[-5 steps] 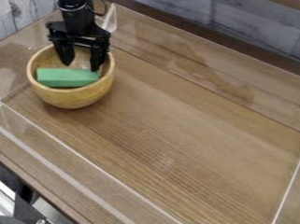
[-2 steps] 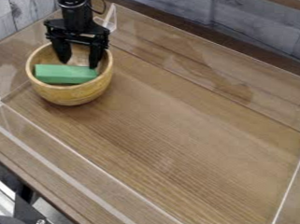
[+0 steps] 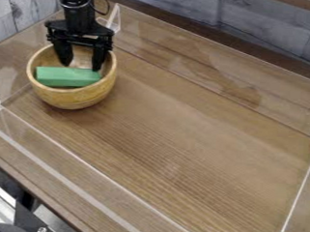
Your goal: Move green object from inside the wooden bowl to the table next to it
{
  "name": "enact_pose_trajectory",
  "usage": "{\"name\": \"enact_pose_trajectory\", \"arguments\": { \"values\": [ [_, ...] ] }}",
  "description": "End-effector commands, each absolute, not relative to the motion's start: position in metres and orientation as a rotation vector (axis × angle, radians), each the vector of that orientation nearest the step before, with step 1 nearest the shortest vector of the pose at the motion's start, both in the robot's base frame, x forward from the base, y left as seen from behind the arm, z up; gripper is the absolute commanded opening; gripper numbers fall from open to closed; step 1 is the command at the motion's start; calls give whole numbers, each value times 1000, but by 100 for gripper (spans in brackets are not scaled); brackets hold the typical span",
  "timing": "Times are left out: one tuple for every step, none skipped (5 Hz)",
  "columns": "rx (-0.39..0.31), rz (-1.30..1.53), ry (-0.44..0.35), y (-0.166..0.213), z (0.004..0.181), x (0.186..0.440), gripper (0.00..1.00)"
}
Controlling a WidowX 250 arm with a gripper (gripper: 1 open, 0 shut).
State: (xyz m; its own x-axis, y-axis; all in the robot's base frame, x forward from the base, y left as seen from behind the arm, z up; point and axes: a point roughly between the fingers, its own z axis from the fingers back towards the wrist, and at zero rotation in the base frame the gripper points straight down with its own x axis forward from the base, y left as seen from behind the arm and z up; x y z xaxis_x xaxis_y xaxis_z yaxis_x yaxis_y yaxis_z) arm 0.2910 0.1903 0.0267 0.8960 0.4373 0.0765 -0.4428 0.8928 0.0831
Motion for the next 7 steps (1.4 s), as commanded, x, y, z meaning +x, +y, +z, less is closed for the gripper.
{"name": "enact_pose_trajectory", "arguments": {
  "values": [
    [74,469,104,179,-18,262,100],
    [79,436,116,189,-14,256,100],
    [74,448,121,195,-11,260,0],
    [71,408,122,193,-11,262,0],
    [38,387,114,190,5,263,0],
    [2,411,108,195,22,263,0],
    [-35,436,101,200,40,262,0]
  ]
}}
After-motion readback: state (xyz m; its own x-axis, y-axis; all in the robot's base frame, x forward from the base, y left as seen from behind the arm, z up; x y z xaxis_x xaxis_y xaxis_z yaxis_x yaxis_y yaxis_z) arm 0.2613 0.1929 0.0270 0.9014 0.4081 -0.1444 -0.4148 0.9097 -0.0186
